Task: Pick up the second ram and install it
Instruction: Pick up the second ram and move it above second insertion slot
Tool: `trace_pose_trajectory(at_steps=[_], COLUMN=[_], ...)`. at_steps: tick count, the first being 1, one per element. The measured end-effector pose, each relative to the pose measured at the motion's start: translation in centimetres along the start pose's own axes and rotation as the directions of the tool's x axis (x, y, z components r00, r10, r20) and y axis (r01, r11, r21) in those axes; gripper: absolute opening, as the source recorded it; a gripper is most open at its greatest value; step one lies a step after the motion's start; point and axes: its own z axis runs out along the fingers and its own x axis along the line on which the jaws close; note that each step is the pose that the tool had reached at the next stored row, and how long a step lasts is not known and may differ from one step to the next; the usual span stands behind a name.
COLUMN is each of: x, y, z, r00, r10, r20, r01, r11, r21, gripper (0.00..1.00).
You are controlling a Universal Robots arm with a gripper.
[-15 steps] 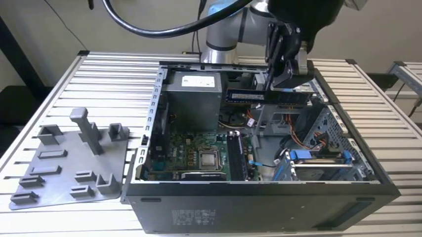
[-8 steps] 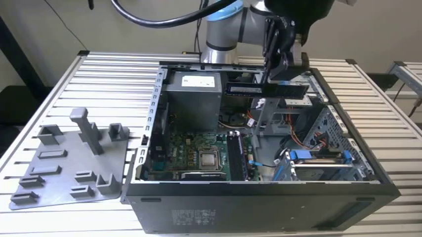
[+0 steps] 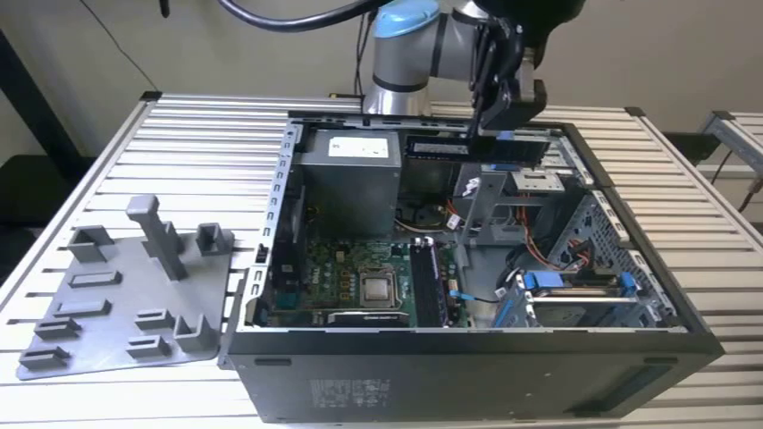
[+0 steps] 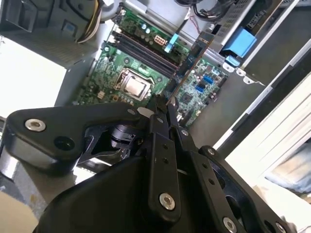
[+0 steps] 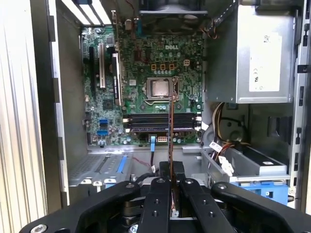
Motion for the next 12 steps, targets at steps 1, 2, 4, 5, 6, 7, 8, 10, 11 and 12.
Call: trace_pose_trajectory(at_steps=[1,2,4,5,6,7,8,10,11,12], x=[-0.26,-0.51,-1.00,-1.24,-1.49,-1.75,-2.00,-2.48,-2.72,-2.96], y=[0.01,0.03,0.05,0.06,0.08,0.09,0.10,0.13,0.14,0.15], z=[0.01,0.02,0.05,0.06,0.07,0.08,0.09,0.12,0.13,0.14], r00=[1.0000,1.0000,1.0000,1.0000,1.0000,1.0000,1.0000,1.0000,1.0000,1.0000], r10=[0.000,0.000,0.000,0.000,0.000,0.000,0.000,0.001,0.001,0.001], r20=[-0.0001,0.0000,0.0000,0.0000,0.0000,0.0000,0.0000,0.0000,0.0000,0.0000], r01=[0.000,0.000,0.000,0.000,0.000,0.000,0.000,-0.001,-0.001,-0.001], r11=[1.0000,1.0000,1.0000,1.0000,1.0000,1.0000,1.0000,1.0000,1.0000,1.0000], r21=[0.0000,0.0000,0.0000,0.0000,0.0000,0.0000,0.0000,0.0000,0.0001,0.0000], gripper=[0.14,0.14,0.14,0.14,0.14,0.14,0.14,0.14,0.14,0.14])
